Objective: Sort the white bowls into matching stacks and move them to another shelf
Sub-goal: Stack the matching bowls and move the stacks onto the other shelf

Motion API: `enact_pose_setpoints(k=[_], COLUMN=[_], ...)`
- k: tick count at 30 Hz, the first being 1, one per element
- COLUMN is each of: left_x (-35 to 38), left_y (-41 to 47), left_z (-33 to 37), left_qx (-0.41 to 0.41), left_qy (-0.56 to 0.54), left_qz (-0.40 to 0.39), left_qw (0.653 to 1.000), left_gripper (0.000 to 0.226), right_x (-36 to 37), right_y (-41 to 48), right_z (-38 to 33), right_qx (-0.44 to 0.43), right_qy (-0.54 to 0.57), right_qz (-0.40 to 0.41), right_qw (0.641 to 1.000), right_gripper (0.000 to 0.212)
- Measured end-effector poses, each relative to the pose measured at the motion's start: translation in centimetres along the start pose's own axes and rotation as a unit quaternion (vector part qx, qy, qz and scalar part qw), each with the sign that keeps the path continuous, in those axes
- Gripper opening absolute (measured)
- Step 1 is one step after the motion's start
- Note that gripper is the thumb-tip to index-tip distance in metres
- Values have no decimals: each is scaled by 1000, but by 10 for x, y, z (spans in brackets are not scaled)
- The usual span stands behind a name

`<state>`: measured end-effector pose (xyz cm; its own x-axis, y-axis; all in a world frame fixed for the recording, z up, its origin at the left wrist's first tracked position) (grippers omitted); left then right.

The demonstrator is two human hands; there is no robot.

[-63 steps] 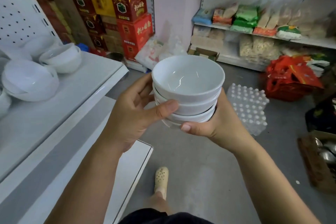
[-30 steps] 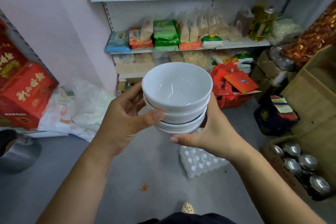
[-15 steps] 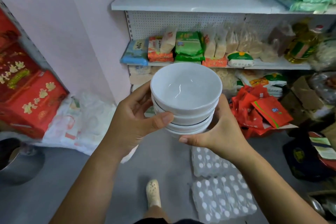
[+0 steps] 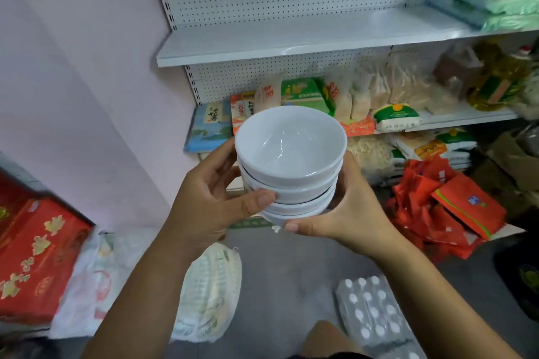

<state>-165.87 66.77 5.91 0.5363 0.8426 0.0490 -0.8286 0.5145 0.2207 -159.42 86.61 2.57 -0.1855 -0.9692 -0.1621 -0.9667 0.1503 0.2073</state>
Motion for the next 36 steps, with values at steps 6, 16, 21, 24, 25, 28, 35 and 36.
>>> enact_pose_setpoints(k=[6,16,21,24,25,28,35,36], left_x=[-20,-38,-52,-72,-79,-104,-181,-194], left_y=[86,270,333,357,364,383,439,449], left_z=[-35,-64,-75,-83,-85,-93,-102,-103], left_qx=[-15,-9,-3,-4,-6,-17,-16,-12], left_qy=[2,-4,-13,-19,-19,-8,8,11], left_qz=[16,38,69,89,95,110,153,156], left_qw=[1000,999,998,996,995,994,988,988], left_gripper=[105,104,102,91,89,86,86,82], right_x=[-16,-72,-82,-73,-68,-50,-5,2], right_y=[86,276,355,392,404,440,531,546], right_z=[33,65,73,88,92,101,106,106], right_qx=[4,-4,-11,1,2,-1,-7,-8], right_qy=[-7,-12,-30,-29,-28,-23,-26,-31], right_qz=[-8,-28,-70,-98,-108,-132,-133,-136], right_qw=[1000,1000,997,995,994,991,991,990], right_gripper=[113,111,113,111,111,112,111,110])
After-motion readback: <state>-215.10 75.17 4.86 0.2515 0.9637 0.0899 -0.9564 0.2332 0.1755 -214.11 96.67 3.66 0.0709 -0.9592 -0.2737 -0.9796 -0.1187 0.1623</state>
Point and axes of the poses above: each hand's wrist, its own y-axis towards the middle knuckle, its own x-axis out of the palm, z = x × y, the point moved 5 cm from there along y, towards the middle knuckle, and after that the axes turned 1 degree about -z, right-handed, at the moved point
